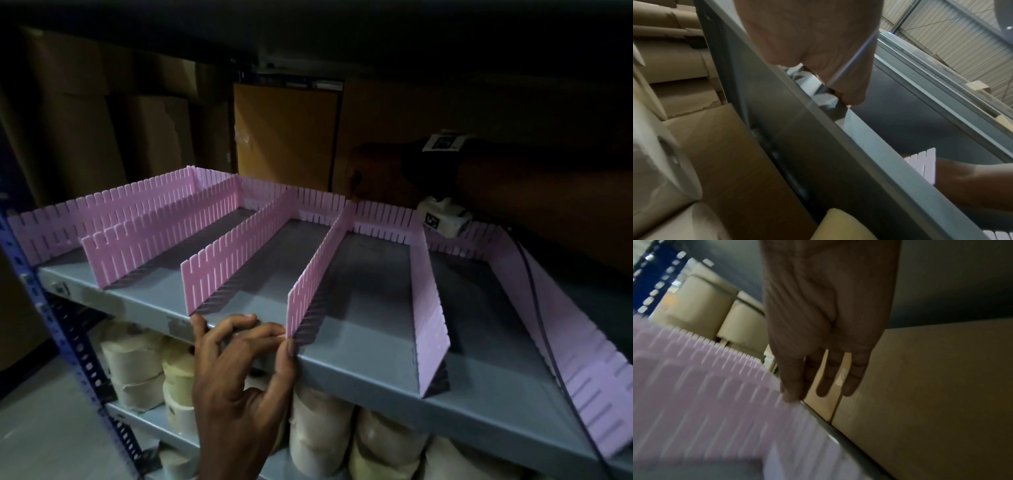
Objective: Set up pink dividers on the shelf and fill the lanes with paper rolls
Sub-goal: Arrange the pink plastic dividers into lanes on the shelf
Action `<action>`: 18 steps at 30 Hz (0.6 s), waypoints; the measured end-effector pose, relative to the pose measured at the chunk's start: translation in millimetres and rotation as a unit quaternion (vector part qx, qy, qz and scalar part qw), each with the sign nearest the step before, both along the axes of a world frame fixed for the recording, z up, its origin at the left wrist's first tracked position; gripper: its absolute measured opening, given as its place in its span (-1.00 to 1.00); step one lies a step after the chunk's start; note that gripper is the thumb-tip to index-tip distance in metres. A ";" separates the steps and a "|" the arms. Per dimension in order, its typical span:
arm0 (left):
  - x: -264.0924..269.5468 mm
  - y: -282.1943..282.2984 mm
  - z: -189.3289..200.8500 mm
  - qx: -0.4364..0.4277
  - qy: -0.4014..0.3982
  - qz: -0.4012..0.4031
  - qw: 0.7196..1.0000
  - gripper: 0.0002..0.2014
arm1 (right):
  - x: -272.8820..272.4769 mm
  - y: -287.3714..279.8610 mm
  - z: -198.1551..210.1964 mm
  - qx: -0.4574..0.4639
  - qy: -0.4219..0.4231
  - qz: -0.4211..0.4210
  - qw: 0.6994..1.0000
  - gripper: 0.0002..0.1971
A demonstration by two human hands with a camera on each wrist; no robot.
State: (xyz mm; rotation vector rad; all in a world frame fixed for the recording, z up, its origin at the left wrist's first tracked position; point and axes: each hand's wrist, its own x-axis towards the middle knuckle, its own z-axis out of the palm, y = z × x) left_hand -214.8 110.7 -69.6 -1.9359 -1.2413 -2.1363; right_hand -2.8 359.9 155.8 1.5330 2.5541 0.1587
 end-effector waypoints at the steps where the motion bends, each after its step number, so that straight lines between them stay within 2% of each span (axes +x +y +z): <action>1: 0.1 -1.0 1.9 -0.001 0.002 0.003 1.000 -0.94 | 0.9 1.8 -2.2 -0.007 -0.002 -0.001 1.000 -0.75; 5: 0.2 -0.4 1.3 0.005 0.017 0.008 1.000 -0.95 | 1.3 -3.8 -6.3 0.010 0.019 0.000 1.000 -0.76; 8: 0.5 -1.8 -0.1 0.010 0.014 0.011 1.000 -0.91 | -0.8 -9.8 -1.1 0.020 0.010 -0.011 1.000 -0.68; 11: -0.5 -1.4 1.1 0.012 0.010 0.005 1.000 -0.97 | -2.5 -10.5 5.4 0.026 0.002 -0.014 1.000 -0.67; 16: -1.5 -0.5 1.1 0.010 0.013 0.001 1.000 -0.97 | 0.5 -13.2 1.5 0.029 -0.017 0.002 0.999 -0.74; 18: -1.8 0.9 1.4 0.010 0.018 0.008 1.000 -0.90 | 1.5 -12.9 0.2 0.032 -0.011 0.013 0.999 -0.77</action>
